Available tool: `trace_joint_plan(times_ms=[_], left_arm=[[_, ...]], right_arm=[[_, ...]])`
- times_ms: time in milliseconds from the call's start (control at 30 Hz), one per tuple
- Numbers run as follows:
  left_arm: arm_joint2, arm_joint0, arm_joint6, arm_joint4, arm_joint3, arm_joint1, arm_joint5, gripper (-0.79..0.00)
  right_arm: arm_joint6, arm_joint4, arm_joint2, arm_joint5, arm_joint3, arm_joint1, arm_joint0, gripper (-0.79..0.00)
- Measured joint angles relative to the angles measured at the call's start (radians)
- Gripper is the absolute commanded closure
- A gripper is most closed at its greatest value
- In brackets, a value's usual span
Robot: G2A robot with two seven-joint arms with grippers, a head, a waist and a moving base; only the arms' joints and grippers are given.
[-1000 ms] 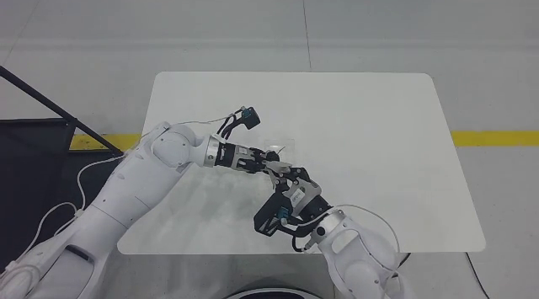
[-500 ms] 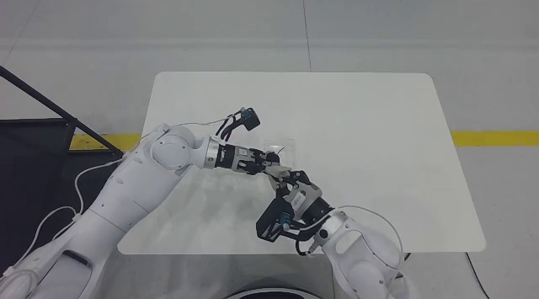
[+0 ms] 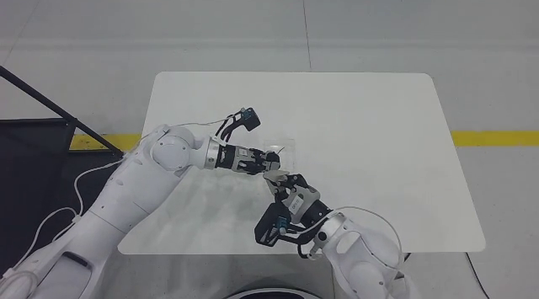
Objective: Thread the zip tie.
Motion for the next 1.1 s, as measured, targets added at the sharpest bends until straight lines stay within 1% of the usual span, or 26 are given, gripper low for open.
trace_joint_plan(times_ms=[233,367,467,733,900,1100], left_arm=[[0.000,0.002,0.003,0.002,-0.002,0.000,0.002,0.000],[-0.009,0.022,0.044,0.052,-0.031,0.003,0.032,0.000],[-0.016,0.033,0.060,0.079,-0.047,0.005,0.037,0.000],[-0.042,0.056,0.105,0.122,-0.073,0.010,0.014,0.000],[-0.060,0.075,0.148,0.189,-0.096,0.015,-0.010,0.000],[-0.077,0.098,0.185,0.251,-0.121,0.019,-0.018,0.000]], right_arm=[[-0.001,0.002,0.001,-0.007,0.001,0.004,-0.002,0.000],[-0.001,-0.002,0.002,-0.014,0.002,0.007,-0.004,0.000],[0.001,-0.004,0.002,-0.017,0.002,0.009,-0.005,0.000],[0.005,-0.005,0.005,-0.023,-0.001,0.015,-0.010,0.000],[0.008,-0.006,0.005,-0.031,-0.001,0.018,-0.012,0.000],[0.014,0.005,0.008,-0.019,0.001,0.020,-0.012,0.000]])
